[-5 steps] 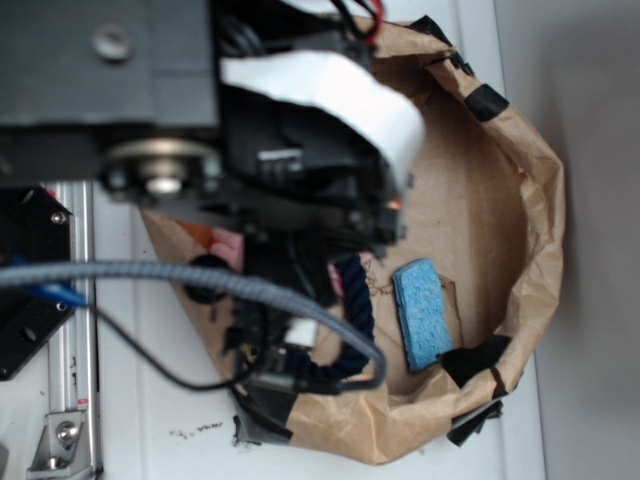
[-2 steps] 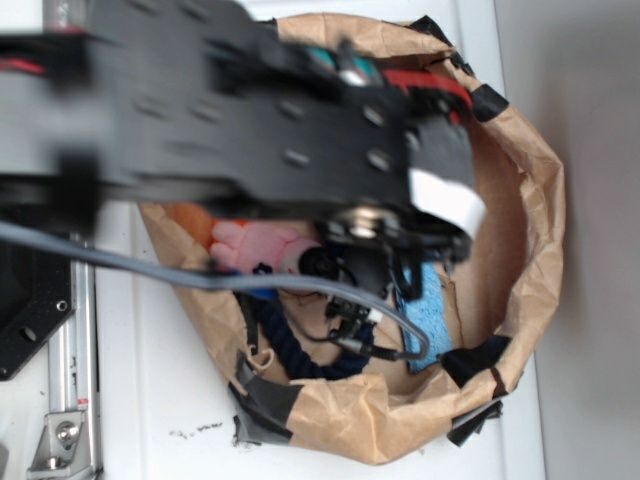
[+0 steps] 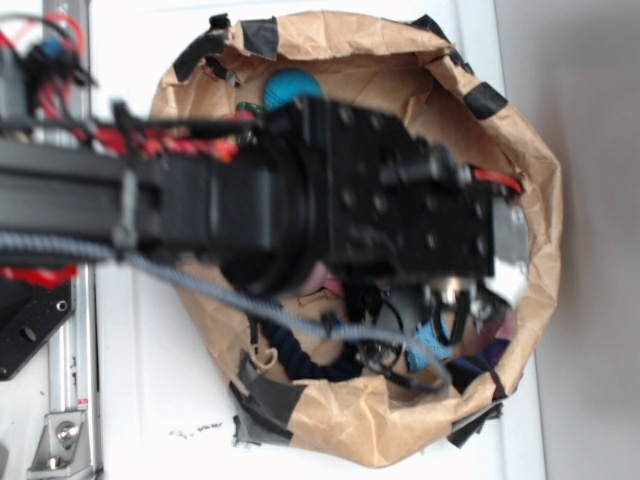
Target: Grab the blue sponge.
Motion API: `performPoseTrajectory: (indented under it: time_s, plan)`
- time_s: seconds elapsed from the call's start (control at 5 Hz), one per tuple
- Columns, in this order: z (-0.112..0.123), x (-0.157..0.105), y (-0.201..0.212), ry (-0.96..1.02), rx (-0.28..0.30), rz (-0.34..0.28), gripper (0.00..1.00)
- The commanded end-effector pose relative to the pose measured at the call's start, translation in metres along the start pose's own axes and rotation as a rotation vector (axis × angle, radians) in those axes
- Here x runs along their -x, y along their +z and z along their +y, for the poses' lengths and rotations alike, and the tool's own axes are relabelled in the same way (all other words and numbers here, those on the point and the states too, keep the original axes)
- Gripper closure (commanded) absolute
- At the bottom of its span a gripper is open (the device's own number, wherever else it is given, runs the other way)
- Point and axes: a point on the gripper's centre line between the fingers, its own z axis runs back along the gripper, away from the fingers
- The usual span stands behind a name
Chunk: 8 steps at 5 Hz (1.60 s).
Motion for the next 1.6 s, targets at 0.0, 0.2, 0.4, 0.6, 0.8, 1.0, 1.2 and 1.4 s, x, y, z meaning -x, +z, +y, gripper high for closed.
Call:
performPoseTrajectory:
  time_s: [0.0,0.2,0.4,0.6,0.8,1.0,1.2,1.4]
  plan:
    - [-0.03,-0.018,-0.013,-0.157,0.014,-0.037,0.0]
    - [-0.031,-0.015,-0.019,-0.207,0.055,-0.036,0.0]
    - [-0.033,-0.008,-0.022,-0.227,0.065,-0.036,0.0]
    - [-0.027,-0.012,-0.039,-0.077,0.012,0.039,1.0]
    - [-0.015,-0.007,-0.028,0.048,-0.057,0.06,1.0]
    - [0.001,0.01,0.008,0.303,-0.072,-0.012,1.0]
    - [0.014,0.034,0.058,0.557,-0.025,-0.077,1.0]
    - [0.027,0.045,0.102,0.68,0.034,-0.111,1.0]
